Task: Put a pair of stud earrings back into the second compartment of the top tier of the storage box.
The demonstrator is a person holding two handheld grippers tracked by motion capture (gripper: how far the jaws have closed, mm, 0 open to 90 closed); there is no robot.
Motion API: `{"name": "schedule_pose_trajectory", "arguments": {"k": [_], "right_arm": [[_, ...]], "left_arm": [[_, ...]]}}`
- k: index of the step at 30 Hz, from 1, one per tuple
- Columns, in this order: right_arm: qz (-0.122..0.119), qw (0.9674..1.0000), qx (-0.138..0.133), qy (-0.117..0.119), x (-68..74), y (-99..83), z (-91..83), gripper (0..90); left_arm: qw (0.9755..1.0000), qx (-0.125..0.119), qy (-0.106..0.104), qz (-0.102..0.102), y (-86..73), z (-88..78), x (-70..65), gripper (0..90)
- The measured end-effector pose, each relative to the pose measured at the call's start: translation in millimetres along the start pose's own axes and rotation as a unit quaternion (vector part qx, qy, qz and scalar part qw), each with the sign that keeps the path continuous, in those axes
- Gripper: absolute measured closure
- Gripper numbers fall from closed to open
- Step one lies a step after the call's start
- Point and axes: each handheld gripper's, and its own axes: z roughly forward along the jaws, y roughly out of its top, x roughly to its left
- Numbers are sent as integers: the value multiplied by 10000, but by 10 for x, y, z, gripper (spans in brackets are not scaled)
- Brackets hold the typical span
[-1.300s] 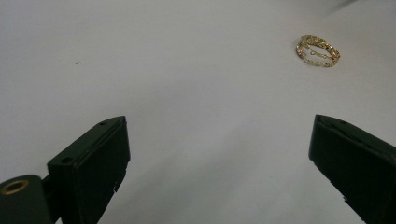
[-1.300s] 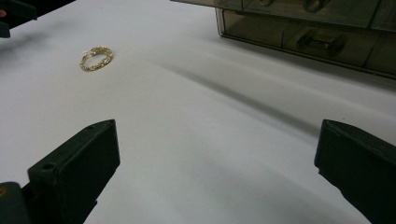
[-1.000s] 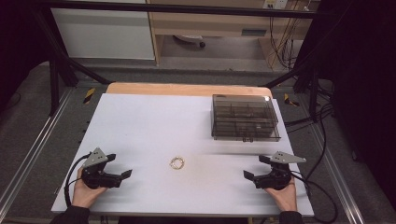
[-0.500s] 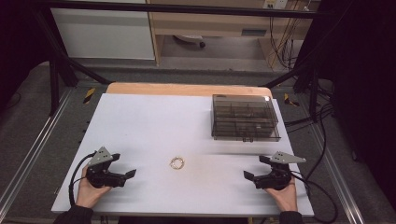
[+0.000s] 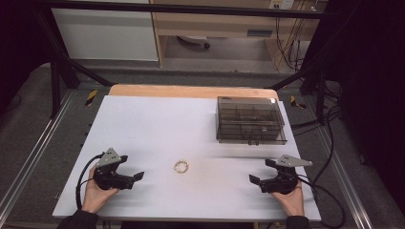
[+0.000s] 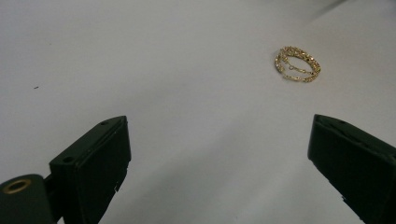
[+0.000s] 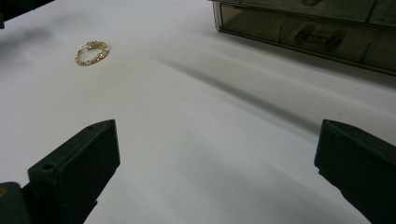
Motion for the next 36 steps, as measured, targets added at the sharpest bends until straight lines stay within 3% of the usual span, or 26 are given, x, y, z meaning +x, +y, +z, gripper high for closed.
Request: {"name": "schedule_pose_trajectory", "arguments": {"k": [18, 36], "right_arm": [[14, 10000, 19, -5, 5, -1, -2, 6], [22, 10000, 39, -4, 5, -3, 1, 6]], "left_arm": [[9998, 86, -135, 93, 243, 101, -137, 75], [9987, 277, -319, 277, 560, 469, -372, 97]]}}
